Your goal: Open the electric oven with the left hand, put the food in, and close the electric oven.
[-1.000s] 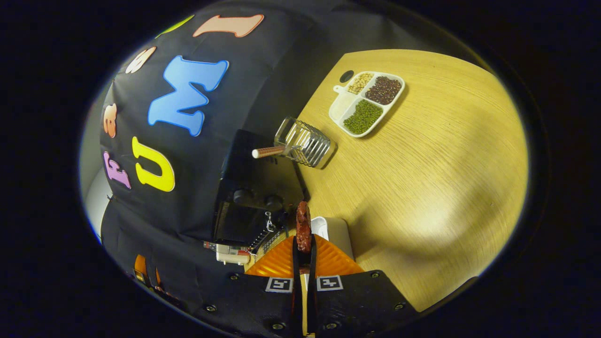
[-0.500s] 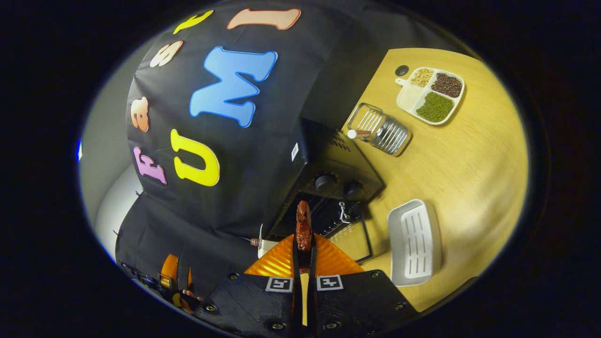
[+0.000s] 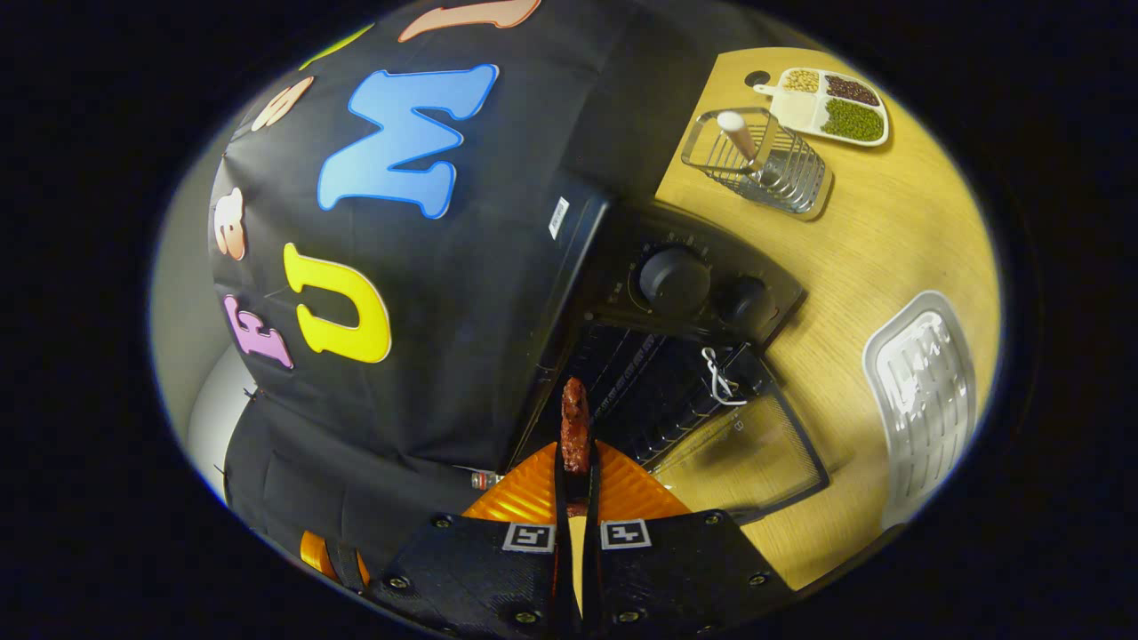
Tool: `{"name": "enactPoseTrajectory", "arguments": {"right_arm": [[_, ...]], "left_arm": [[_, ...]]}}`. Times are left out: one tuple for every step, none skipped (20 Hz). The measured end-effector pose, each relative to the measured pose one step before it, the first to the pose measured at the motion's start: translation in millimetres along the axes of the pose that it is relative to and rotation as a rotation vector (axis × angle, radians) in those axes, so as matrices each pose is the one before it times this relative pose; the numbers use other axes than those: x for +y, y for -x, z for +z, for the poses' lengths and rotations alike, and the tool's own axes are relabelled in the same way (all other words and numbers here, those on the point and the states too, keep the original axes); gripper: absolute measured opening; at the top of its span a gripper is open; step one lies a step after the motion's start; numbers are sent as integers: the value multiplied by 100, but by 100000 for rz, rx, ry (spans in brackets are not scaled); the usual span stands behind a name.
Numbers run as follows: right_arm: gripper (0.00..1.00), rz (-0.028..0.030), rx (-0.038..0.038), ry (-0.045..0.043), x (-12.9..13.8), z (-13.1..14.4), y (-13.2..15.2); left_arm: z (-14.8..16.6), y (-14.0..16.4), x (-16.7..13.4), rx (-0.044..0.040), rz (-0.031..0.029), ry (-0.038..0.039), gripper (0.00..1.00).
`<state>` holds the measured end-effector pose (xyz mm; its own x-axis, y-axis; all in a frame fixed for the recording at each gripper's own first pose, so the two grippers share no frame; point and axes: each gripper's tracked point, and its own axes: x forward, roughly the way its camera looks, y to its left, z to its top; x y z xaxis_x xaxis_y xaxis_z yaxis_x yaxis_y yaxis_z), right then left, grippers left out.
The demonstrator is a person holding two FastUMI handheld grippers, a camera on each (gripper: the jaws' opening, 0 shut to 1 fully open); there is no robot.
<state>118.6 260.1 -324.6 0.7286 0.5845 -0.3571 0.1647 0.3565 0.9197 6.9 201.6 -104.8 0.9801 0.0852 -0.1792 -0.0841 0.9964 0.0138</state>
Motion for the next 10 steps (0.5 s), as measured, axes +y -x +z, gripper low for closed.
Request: {"name": "enactPoseTrajectory", "arguments": {"right_arm": [[5,-1271,-70,-769,-326,-190,-1093],[5,-558,-308,-715,-110,-336,-972],[5,-643,-1170,-348,-169,104,-1048],[5,-870,-1808,-179,-229,208,-656],[5,-752,-2026,-818,-171,393,-737],[6,-742,-1508,-1289,-99,32,-727],[6,-615,-1191,-1137,-179,172,-602],[6,-1044,-986,-654,-313,0,-555],[6,-1289,-907,-802,-323,153,-498],[7,-225,-1278,-1172,-71,172,-265]], "left_arm": [[-275,-61,429,803,534,-233,98],[-311,65,564,611,617,-383,98],[-196,85,561,449,580,-485,98],[-111,-63,481,136,481,-368,98],[-149,-82,344,144,200,-168,98],[-117,-184,284,470,-44,142,98],[-240,-54,319,554,264,12,98],[-213,-201,264,563,485,76,98],[-308,-281,248,617,590,250,99],[-28,-162,175,489,670,190,95]]}}
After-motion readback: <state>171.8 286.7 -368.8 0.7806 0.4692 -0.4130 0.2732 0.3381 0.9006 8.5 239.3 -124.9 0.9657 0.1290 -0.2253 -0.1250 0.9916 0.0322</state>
